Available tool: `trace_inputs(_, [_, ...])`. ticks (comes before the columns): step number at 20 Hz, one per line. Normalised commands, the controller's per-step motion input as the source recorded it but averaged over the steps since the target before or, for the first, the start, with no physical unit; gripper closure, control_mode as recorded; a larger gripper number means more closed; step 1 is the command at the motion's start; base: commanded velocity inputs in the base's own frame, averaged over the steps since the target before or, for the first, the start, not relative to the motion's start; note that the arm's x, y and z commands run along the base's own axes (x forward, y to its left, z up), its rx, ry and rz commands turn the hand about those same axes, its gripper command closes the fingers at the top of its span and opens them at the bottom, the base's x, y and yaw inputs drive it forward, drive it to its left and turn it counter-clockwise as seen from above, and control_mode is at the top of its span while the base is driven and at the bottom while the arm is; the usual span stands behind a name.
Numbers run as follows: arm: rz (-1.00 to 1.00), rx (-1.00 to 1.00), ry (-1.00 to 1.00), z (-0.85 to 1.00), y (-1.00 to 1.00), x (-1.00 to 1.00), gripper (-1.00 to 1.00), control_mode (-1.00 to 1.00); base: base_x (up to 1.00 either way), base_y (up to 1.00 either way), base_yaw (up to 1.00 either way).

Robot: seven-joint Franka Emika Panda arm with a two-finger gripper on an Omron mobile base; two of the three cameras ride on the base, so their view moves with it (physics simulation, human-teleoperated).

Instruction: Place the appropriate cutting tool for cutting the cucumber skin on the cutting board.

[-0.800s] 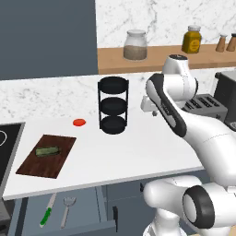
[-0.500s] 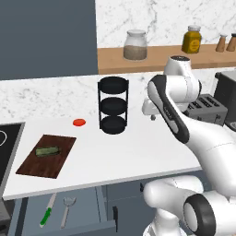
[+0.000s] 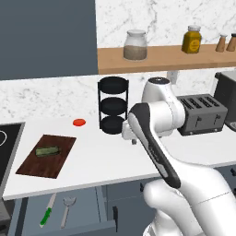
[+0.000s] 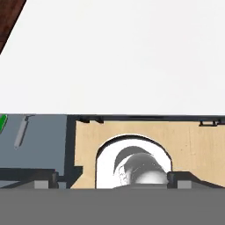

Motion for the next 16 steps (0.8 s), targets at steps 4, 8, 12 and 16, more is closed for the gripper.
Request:
trace_inputs(4, [-0.07,0.00,0.07,-0.27,1.00,-0.27,-1.00,-1.00,0.00,0.00,0.00])
trace_inputs(8, [-0.08,0.00,0.08,-0.28,1.00,-0.15,-1.00,-1.00,0.00,0.00,0.00])
trace_inputs(12, [-0.08,0.00,0.05,-0.23,0.92,-0.01,-1.00,-1.00,0.00,0.00,0.00])
trace_inputs(16, [-0.05,0.00,0.08,-0.30,0.80,0.00,-1.00,-1.00,0.00,0.00,0.00])
